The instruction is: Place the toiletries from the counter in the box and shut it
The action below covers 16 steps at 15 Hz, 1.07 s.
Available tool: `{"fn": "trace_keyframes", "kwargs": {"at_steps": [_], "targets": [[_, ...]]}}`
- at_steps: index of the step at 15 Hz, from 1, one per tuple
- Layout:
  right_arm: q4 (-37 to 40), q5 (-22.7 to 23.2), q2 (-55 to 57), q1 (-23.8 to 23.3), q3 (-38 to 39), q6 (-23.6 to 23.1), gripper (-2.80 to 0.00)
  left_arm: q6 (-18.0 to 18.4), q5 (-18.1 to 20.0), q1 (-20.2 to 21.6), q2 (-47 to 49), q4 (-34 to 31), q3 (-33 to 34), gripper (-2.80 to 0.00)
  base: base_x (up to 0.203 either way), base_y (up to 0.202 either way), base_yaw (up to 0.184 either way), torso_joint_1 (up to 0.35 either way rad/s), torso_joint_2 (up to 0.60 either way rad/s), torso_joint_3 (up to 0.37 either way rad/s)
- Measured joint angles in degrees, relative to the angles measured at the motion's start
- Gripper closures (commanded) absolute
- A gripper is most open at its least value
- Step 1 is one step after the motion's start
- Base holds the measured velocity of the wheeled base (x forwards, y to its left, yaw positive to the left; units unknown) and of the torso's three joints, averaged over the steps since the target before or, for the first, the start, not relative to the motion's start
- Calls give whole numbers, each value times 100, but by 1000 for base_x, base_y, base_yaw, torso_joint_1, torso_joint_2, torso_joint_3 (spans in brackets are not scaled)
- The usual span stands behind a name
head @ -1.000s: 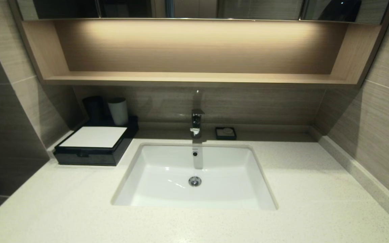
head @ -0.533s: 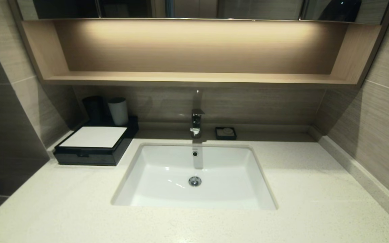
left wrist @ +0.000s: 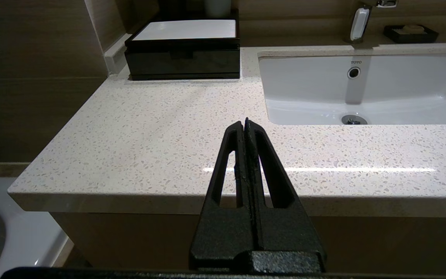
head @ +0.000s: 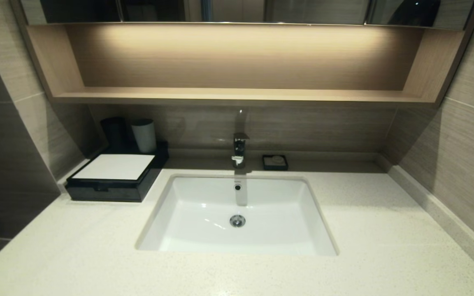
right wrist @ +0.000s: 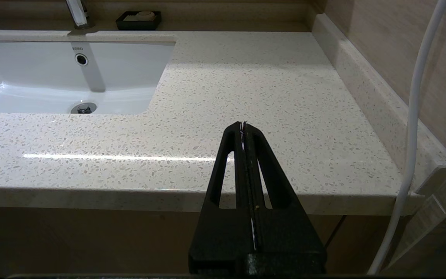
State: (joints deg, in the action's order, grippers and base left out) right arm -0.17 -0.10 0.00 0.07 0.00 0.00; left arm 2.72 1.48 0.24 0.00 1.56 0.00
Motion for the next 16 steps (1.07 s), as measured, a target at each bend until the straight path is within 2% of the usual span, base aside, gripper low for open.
{"fn": "trace_keyframes", "kwargs": {"at_steps": [16], "targets": [[4, 2, 0, 0, 0, 0, 0, 4, 0, 0, 0, 0, 0, 0, 0, 0, 0, 0, 0, 0]]}}
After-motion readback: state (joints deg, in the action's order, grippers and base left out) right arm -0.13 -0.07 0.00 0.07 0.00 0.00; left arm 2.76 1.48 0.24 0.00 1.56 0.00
